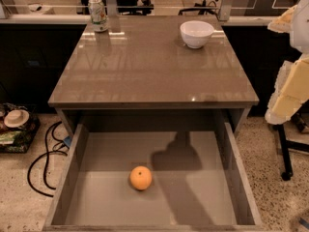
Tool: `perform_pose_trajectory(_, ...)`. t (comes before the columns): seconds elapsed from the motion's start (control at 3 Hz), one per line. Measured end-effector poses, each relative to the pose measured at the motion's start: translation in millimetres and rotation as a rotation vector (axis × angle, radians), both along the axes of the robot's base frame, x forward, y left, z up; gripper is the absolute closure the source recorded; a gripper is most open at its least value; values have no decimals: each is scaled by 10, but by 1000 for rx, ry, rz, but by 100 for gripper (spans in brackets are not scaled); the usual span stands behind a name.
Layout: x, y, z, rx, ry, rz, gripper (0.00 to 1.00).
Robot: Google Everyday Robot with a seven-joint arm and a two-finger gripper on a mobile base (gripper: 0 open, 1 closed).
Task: Pick orange from top drawer and place on counter
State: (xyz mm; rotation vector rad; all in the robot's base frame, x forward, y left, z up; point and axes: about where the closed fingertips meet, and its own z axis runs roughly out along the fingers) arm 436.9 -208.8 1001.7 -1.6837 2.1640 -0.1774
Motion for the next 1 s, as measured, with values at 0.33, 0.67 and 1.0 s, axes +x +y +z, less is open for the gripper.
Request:
perform_pose_trajectory(0.33,0,0,0,0,0,0,0)
perform_pose_trajectory(0.67,19,20,-36,30,-8,5,0)
perform_pose_trajectory(1.0,66,134,-504,188,-19,47,0)
